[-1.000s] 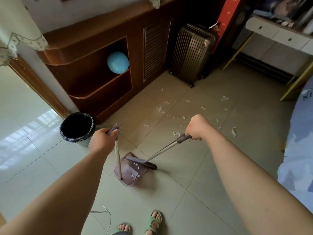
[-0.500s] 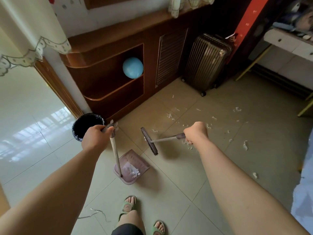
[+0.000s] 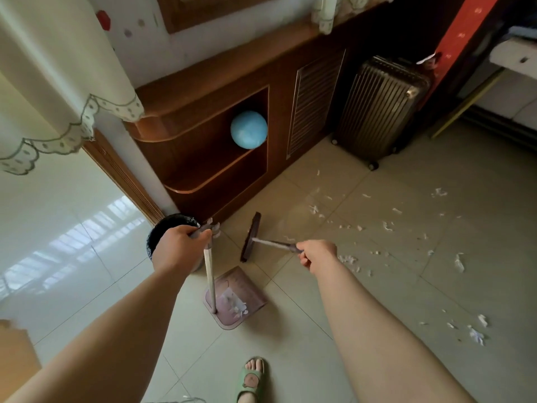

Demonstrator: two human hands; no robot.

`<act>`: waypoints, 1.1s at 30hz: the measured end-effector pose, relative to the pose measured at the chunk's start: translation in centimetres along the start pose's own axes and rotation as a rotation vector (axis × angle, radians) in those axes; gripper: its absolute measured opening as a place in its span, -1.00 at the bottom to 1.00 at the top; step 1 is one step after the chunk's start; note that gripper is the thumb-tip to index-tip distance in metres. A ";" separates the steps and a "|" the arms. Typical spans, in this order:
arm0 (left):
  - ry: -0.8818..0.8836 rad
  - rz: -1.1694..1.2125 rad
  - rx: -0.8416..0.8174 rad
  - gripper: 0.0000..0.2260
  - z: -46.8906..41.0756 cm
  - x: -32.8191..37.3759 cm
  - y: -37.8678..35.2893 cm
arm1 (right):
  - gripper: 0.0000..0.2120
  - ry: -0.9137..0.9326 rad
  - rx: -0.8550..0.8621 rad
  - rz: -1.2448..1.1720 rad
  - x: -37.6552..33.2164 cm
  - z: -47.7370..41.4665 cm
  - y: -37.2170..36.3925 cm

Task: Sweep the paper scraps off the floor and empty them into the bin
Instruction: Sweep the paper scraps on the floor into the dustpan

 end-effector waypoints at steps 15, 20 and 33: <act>-0.106 -0.107 -0.078 -0.83 -2.1 4.0 -0.9 | -0.85 -0.077 0.476 0.229 2.4 -1.3 13.1; -0.160 -0.138 -0.092 -0.83 -2.2 4.9 -0.5 | -0.91 -0.012 0.466 0.221 0.8 -0.5 13.6; -0.079 -0.146 -0.039 -0.73 -1.2 1.2 3.4 | -0.88 -0.011 0.173 0.174 -0.4 0.0 2.5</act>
Point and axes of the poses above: each hand's wrist, its own z-axis away from the middle knuckle, its own y-axis out of the back of the hand, x = y × z, the point moved 8 cm from there along -z, towards the middle knuckle, and after that the axes turned 8 degrees about y, right-handed, at the moved point
